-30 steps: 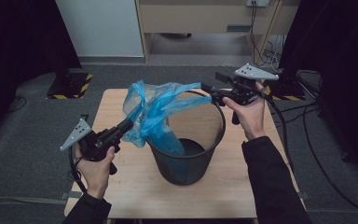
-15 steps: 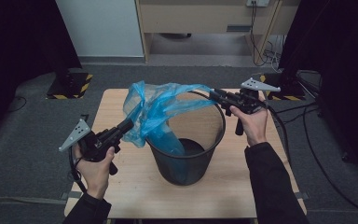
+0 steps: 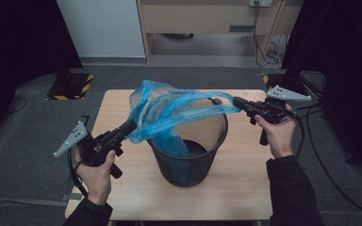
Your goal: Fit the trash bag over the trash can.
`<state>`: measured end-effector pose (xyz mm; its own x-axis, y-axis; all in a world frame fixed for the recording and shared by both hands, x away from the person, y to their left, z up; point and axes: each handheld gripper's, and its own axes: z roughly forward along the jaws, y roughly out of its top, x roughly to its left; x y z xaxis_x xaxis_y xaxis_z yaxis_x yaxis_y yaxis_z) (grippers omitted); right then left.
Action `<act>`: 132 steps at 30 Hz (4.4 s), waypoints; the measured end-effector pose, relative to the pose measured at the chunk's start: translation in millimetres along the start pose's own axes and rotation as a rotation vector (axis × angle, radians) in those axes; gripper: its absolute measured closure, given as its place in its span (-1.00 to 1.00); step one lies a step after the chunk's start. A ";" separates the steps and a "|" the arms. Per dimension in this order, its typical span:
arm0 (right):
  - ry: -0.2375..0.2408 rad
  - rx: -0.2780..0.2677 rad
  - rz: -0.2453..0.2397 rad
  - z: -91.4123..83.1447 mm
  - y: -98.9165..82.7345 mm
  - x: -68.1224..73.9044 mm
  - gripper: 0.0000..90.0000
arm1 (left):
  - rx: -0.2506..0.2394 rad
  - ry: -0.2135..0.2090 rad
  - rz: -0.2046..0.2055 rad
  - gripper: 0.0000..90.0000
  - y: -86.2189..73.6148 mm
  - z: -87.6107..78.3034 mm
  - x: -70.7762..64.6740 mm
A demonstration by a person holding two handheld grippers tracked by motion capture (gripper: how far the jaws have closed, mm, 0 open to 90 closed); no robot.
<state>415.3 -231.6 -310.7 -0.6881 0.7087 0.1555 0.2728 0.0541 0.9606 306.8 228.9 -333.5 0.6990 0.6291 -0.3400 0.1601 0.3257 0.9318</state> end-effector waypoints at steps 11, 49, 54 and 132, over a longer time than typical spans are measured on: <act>0.003 0.046 0.025 -43.2 -11.2 11.6 1.00 | 0.067 -0.002 -0.062 0.99 -22.0 -9.8 -12.6; -0.090 0.136 0.057 -23.8 -72.5 6.4 0.85 | 0.181 -0.067 -0.079 0.84 -65.0 -13.3 -8.5; -0.058 0.057 0.005 -23.4 -68.4 4.5 0.44 | 0.136 -0.069 -0.099 0.80 -55.0 -15.8 -5.9; 0.091 -0.101 -0.039 -0.3 -31.2 35.9 0.98 | 0.135 -0.126 -0.018 0.98 -40.6 -18.4 -13.2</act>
<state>381.9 -208.0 -335.0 -0.7560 0.6408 0.1338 0.1787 0.0053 0.9839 278.2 220.4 -369.2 0.7754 0.5283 -0.3458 0.2596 0.2325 0.9373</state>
